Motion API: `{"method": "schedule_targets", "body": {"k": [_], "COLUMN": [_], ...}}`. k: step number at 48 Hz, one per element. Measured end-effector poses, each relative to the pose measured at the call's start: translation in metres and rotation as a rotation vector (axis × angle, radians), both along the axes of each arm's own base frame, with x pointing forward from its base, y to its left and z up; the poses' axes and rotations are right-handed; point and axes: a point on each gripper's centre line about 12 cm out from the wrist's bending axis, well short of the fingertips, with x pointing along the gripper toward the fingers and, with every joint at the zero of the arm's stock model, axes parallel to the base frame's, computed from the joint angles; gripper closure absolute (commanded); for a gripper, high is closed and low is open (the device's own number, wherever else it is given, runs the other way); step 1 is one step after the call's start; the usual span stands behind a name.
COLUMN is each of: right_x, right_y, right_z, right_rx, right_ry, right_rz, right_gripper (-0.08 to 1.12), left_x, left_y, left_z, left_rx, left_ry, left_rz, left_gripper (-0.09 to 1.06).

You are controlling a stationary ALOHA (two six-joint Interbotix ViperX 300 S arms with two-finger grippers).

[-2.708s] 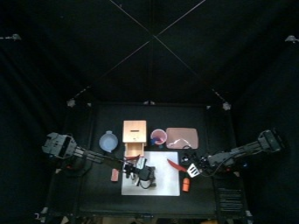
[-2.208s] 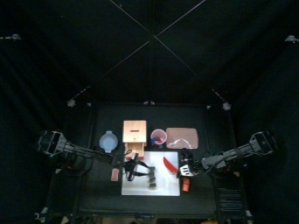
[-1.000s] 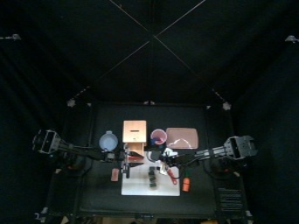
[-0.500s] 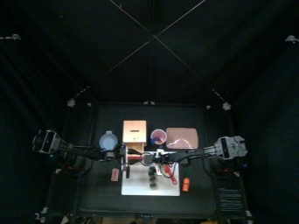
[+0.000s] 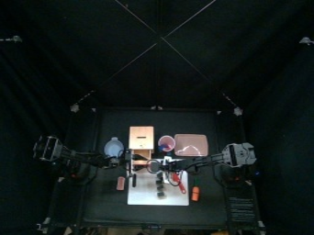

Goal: Place sushi on board then cut the sushi with the knife then place the pieces on the plate
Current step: Place the 4 sushi pieces on the plate

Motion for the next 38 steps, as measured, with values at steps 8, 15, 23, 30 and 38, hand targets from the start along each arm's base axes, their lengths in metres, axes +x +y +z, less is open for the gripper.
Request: {"method": "schedule_targets", "body": {"k": [8, 15, 23, 30, 38], "right_x": [0.0, 0.0, 0.0, -0.006, -0.031], "right_y": [0.003, 0.004, 0.003, 0.004, 0.002], "right_z": [-0.004, -0.004, -0.004, -0.002, 0.019], "right_rx": [0.007, 0.006, 0.003, 0.013, 0.046], "right_ry": [0.006, -0.003, -0.003, 0.006, 0.006], "right_rz": [0.002, 0.005, 0.007, -0.009, -0.045], "right_gripper": [0.14, 0.27, 0.37, 0.38, 0.38], "left_x": [-0.001, -0.002, -0.003, -0.003, -0.003], "left_y": [0.001, 0.002, 0.003, 0.004, 0.004], "left_z": [-0.001, -0.001, -0.004, -0.003, -0.003], "left_rx": [0.0, 0.0, -0.005, -0.006, -0.008], "left_ry": [0.005, 0.005, 0.012, 0.01, 0.01], "left_rz": [0.003, 0.006, 0.011, 0.015, 0.015], "left_gripper": [0.21, 0.21, 0.21, 0.21, 0.21]}}
